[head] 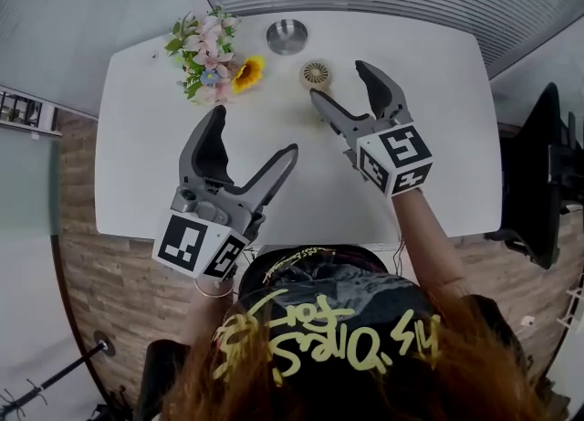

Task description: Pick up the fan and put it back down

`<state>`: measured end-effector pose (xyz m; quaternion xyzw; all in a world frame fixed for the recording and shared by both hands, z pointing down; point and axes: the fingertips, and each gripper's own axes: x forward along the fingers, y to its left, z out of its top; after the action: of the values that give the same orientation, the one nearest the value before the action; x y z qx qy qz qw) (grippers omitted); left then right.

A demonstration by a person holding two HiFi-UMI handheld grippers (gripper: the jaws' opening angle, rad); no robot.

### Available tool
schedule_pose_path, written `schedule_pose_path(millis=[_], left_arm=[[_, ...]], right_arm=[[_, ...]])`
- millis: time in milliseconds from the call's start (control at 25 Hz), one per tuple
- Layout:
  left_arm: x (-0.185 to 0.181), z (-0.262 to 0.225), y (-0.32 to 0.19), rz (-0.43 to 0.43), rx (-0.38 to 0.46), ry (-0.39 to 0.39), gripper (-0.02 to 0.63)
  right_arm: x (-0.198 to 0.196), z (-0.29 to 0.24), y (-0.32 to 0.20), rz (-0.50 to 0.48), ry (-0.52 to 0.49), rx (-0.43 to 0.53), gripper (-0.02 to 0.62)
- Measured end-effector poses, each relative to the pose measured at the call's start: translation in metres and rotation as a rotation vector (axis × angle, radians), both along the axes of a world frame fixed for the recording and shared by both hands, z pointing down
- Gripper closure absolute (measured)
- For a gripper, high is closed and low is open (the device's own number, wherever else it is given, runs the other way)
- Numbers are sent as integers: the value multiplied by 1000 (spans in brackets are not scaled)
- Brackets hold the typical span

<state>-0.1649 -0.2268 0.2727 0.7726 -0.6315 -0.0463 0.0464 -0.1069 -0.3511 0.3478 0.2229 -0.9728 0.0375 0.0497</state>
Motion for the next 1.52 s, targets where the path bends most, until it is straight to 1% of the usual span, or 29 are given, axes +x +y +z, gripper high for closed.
schedule_pose_path(millis=[200,480,760,960,1000,1040,1120,1160,1240,1280,1320,1360,1400,1440,1520], left_arm=[[13,-5,0,15,11,-9,137],[30,-2,3,18,23,-9,137],[41,1,4,15,34,-2,137],[50,3,4,26,35,-11,140],[53,3,4,34,35,-18,153],[56,3,4,43,36,-24,180],[61,3,5,57,42,-29,246],[62,2,6,59,45,-29,264],[64,2,6,60,48,-35,282],[66,2,6,64,49,-41,297],[67,1,7,68,52,-46,328],[68,0,7,73,54,-50,362],[69,0,8,78,56,-53,385],[71,0,8,85,57,-56,399],[73,1,8,95,57,-63,431]], right_arm=[[25,-26,17,-4,-44,65,238],[62,-47,38,-17,-81,118,238],[95,-59,50,-3,-117,145,238],[105,-59,51,-10,-127,147,239],[105,-58,53,-19,-125,151,241],[105,-57,55,-31,-123,155,241],[105,-57,60,-53,-122,159,247],[106,-57,62,-57,-129,155,271],[109,-59,65,-53,-153,142,381],[109,-60,67,-54,-160,140,407],[109,-60,68,-56,-160,142,414],[109,-61,69,-58,-159,145,439],[109,-61,70,-58,-158,148,482],[108,-61,71,-57,-160,148,516],[107,-60,73,-58,-163,146,551]])
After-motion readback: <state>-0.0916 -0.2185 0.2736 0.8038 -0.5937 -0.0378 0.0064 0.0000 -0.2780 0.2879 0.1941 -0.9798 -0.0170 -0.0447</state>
